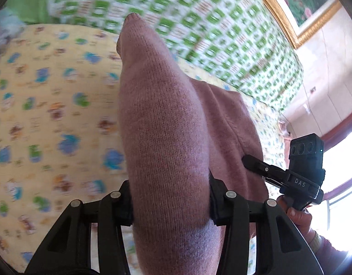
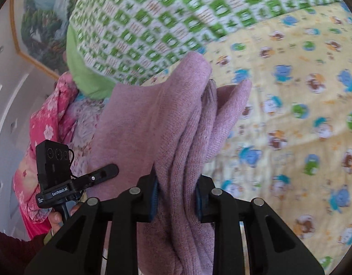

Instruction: Fold small clothes

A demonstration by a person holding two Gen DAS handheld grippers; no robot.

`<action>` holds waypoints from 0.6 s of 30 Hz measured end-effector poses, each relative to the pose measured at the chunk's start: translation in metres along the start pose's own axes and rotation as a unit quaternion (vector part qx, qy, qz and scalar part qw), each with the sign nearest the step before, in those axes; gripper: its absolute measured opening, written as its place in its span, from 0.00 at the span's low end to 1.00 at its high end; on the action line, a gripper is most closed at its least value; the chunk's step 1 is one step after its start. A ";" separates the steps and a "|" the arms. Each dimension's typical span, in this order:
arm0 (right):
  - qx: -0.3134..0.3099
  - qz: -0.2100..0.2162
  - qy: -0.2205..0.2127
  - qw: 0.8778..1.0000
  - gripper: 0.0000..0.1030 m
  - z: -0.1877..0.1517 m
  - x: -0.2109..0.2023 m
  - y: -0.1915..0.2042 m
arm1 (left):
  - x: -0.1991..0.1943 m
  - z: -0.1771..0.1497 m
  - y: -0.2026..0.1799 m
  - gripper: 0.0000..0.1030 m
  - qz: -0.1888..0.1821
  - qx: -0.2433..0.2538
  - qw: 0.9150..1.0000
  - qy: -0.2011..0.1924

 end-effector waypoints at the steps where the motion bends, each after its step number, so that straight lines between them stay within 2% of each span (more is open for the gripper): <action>1: -0.003 0.003 0.005 1.000 0.26 0.000 0.006 0.006 | -0.007 -0.001 0.009 0.46 0.004 -0.009 1.000 -0.004; 8: -0.023 0.010 0.047 0.999 0.26 -0.009 0.047 0.029 | -0.022 -0.018 0.051 0.46 0.025 -0.055 0.998 -0.010; 14: -0.019 -0.013 0.073 0.997 0.26 -0.016 0.069 0.013 | -0.004 -0.032 0.076 0.49 0.038 -0.073 0.997 0.002; 18: -0.011 -0.026 0.085 0.996 0.26 -0.021 0.080 -0.004 | 0.003 -0.042 0.097 0.55 0.024 -0.086 0.996 0.002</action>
Point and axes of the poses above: each gripper's, at about its wrist camera, not at the fingertips, and x roughly the way its jaws point, y to its left, z to its top, the point moved 2 cm from there along x, roughly the way its jaws point, and after that the axes turned 12 degrees about -z, right-handed, at the moved point
